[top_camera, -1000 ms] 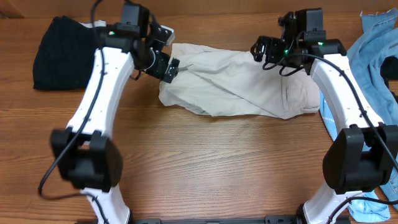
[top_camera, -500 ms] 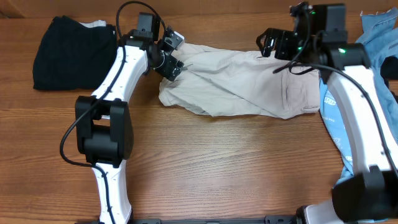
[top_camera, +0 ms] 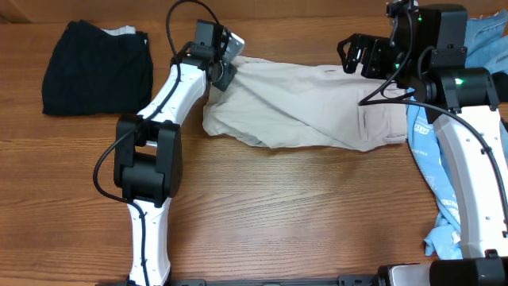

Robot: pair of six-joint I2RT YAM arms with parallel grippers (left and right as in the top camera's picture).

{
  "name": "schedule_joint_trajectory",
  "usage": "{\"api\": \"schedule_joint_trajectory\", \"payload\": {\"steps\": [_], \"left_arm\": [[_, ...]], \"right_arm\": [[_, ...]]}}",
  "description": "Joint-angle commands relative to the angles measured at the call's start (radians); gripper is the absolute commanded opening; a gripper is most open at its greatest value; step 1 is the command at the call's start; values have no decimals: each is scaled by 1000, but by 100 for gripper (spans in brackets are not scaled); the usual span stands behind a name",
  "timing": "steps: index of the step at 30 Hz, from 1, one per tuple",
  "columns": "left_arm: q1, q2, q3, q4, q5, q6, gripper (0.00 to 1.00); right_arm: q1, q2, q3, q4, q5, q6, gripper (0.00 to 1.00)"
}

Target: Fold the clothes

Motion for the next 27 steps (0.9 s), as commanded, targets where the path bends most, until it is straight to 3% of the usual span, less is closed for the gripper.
{"api": "schedule_joint_trajectory", "payload": {"steps": [1,3,4,5,7,8,11,15,18,27], "left_arm": [[5,7,-1,43,-98,-86,4],[5,7,-1,97,-102,-111,4],[5,7,-1,124,-102,-124,9],[5,8,-1,153,-101,-139,27],[5,9,-1,226,-101,-165,89],[3,9,-1,240,-100,-165,100],[-2,6,6,211,-90,-212,100],[10,-35,62,-25,-30,-287,100],[11,-119,123,-283,0,-286,100],[-44,-260,127,-551,74,-222,100]], "right_arm": [[-5,-8,17,2,23,-7,100],[-5,-8,17,2,22,-7,100],[-5,-8,17,2,22,-7,100],[-5,-8,17,1,22,-7,100],[-5,-8,17,-2,23,-7,100],[-5,-8,17,-3,23,-7,100],[-5,-8,17,-14,64,-5,100],[-26,1,17,-60,226,39,100],[-111,51,16,-132,250,38,100],[-216,308,16,-255,164,-86,95]]}}
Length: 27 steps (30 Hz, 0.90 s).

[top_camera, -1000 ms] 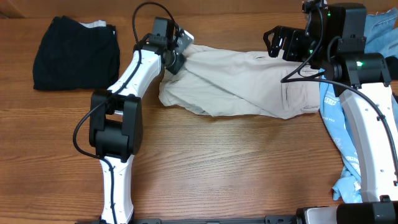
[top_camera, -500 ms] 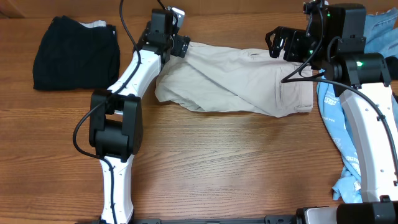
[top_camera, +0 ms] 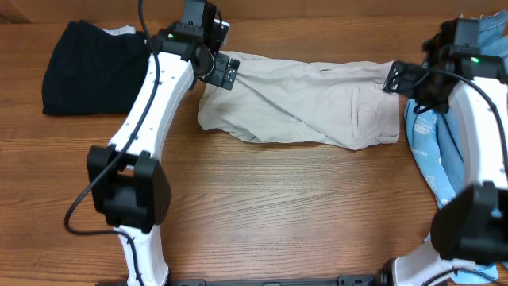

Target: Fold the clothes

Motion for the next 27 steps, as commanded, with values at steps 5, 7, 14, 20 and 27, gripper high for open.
{"api": "schedule_joint_trajectory", "payload": {"steps": [5,7,14,20,27], "left_arm": [[-28,19,8,-166,212,27,85],[-28,53,8,-201,235,23,77],[-9,163,8,-200,214,16,70],[17,274,8,-196,214,-36,57],[19,276,8,-187,214,-36,54]], "right_arm": [[-17,144,13,0,-158,-91,89],[-36,160,10,0,-214,-101,89],[-70,220,-3,20,-219,-153,90],[-72,283,-6,78,-204,-153,91],[-72,325,-6,200,-145,-152,95]]}}
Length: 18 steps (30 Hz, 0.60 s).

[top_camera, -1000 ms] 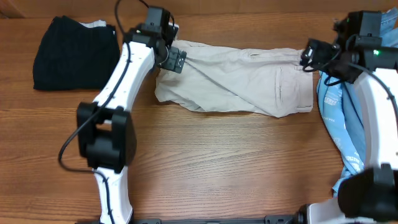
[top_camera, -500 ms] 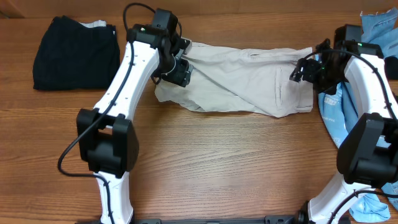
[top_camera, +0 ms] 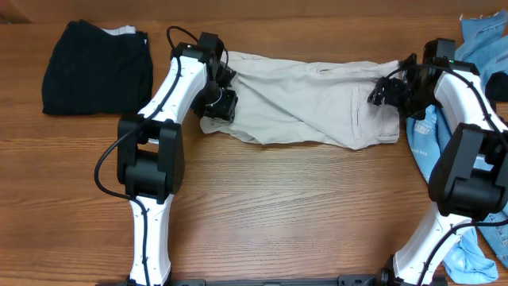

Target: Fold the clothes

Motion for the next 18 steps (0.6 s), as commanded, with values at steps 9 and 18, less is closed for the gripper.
{"api": "schedule_joint_trajectory", "payload": {"steps": [9,18], "left_arm": [[3,5,0,8,6,-13,51],[54,5,0,37,-40,-125,17]], "right_arm": [[-4,115,-8,77,155,64,94],[-2,140,-8,30,-88,77,87]]}}
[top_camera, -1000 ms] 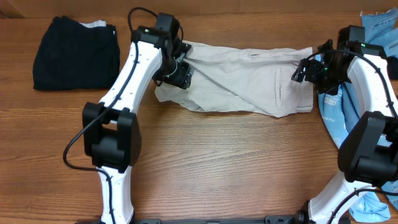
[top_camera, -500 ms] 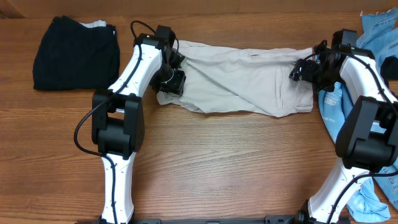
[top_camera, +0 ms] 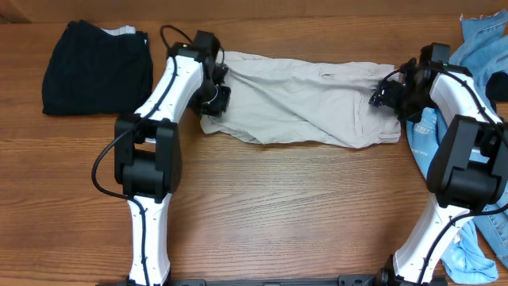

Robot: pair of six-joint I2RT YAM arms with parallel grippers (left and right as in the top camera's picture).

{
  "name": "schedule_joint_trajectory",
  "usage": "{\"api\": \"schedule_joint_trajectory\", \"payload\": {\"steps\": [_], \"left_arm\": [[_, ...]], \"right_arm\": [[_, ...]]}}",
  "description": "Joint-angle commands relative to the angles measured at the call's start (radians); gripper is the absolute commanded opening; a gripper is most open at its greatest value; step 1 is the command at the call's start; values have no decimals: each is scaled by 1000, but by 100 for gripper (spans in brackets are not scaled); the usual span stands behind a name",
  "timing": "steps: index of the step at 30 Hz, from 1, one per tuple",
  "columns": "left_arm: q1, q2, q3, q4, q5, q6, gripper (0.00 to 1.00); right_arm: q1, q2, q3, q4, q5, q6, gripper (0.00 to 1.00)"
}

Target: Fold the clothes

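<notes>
A beige garment [top_camera: 302,103] lies spread flat across the far middle of the table, creased along a diagonal. My left gripper [top_camera: 213,99] is down on its left end, fingers pointing at the cloth. At the garment's right end, by the pocket seam, sits my right gripper [top_camera: 386,94]. From above, both sets of fingers are dark shapes against the cloth, and whether they pinch it is hidden.
A folded black garment [top_camera: 95,67] lies at the far left. A denim blue piece [top_camera: 480,40] and a light blue printed cloth [top_camera: 429,147] are heaped along the right edge, behind and beneath the right arm. Bare wood fills the table's front half.
The left gripper has shifted slightly up and left on the garment's left end. The right gripper stays at the right end, and the garment's outline is almost unchanged.
First the left gripper held the garment's left top corner raised while the right gripper hung above its right part. Then both were at the top corners with the cloth stretched wide. After that both sat lower at the garment's ends, where they remain.
</notes>
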Motion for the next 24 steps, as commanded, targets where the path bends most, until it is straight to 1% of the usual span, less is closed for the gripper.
{"api": "schedule_joint_trajectory", "payload": {"steps": [1,2,4,6,8,10,11,14,15,16,18,19,20,24], "left_arm": [[61,5,0,38,69,-44,15],[66,5,0,48,78,-44,14],[73,5,-4,80,103,-44,5],[74,5,-5,143,200,-35,4],[75,5,-11,167,204,-34,4],[78,5,-15,183,221,-2,4],[85,6,-32,200,221,-3,4],[110,10,-116,250,220,-10,4],[119,10,-143,266,223,-6,4],[121,10,-150,266,225,2,4],[118,10,-150,266,225,1,4],[116,10,-150,267,226,1,4],[111,10,-150,268,226,1,4],[97,10,-150,254,225,1,4]], "right_arm": [[0,62,-10,-38,-158,8,87],[0,61,-10,-43,-162,8,86],[0,61,-10,-61,-162,5,84],[0,61,-10,-87,-162,-3,83],[0,61,-10,-93,-162,-3,82],[0,61,-10,-98,-162,-2,79],[0,61,-10,-101,-170,-3,75],[0,61,-10,-106,-188,-2,72],[0,62,-10,-108,-188,-2,68],[0,61,-10,-111,-188,-2,59],[0,61,-10,-115,-216,-3,27],[0,61,-10,-116,-260,-13,10],[0,60,-10,-117,-316,-45,4],[-21,28,-6,-127,-373,-63,4]]}}
